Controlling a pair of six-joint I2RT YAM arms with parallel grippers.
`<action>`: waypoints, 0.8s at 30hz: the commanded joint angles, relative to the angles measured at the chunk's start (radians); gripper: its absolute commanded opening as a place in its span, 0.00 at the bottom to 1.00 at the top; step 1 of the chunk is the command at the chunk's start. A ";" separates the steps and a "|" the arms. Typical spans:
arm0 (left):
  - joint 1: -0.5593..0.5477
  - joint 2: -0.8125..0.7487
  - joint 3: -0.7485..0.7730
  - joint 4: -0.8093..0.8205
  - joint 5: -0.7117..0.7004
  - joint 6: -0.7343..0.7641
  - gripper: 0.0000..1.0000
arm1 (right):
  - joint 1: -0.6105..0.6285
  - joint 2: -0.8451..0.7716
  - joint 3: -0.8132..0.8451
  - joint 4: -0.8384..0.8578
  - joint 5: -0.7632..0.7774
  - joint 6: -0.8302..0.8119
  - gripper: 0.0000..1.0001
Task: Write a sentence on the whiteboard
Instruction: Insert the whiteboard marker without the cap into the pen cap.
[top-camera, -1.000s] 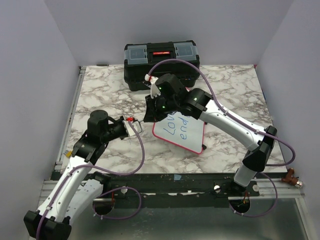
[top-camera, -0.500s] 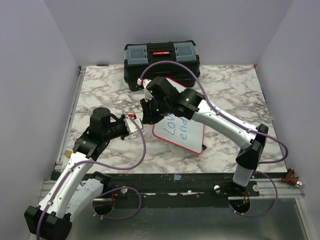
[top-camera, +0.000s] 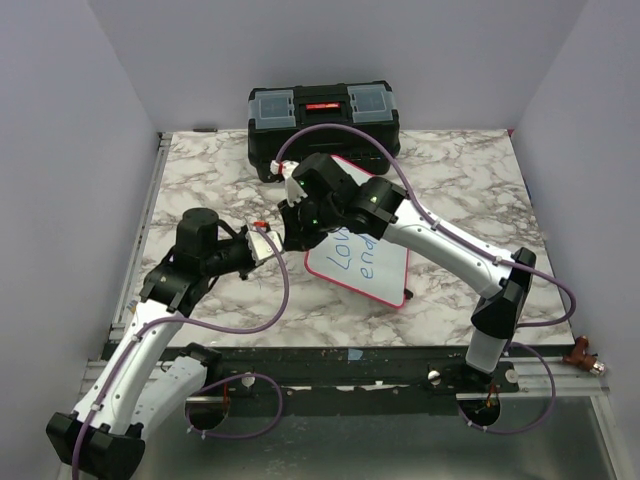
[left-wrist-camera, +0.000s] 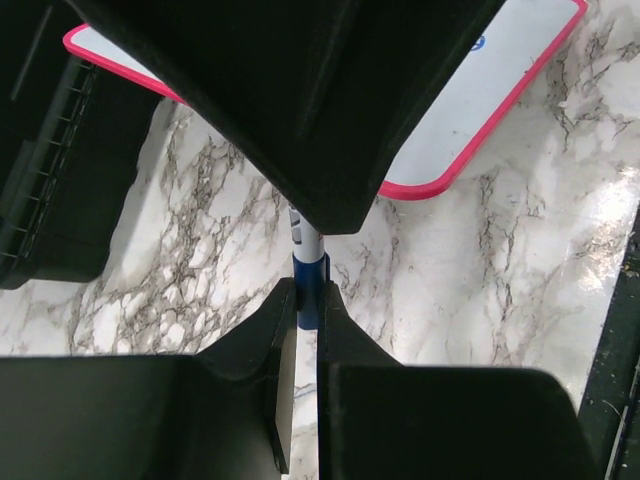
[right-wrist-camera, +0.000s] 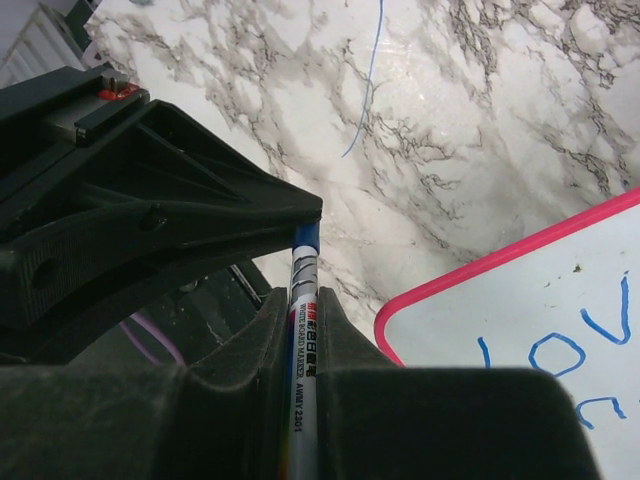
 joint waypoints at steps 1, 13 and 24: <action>-0.026 -0.025 0.098 0.119 0.295 0.012 0.00 | 0.017 0.073 -0.010 0.048 -0.076 -0.036 0.01; -0.029 0.016 0.159 0.057 0.467 0.025 0.00 | 0.017 0.053 -0.088 0.100 -0.180 -0.132 0.01; -0.026 0.067 0.248 0.050 0.693 0.036 0.00 | 0.017 -0.058 -0.303 0.266 -0.329 -0.247 0.01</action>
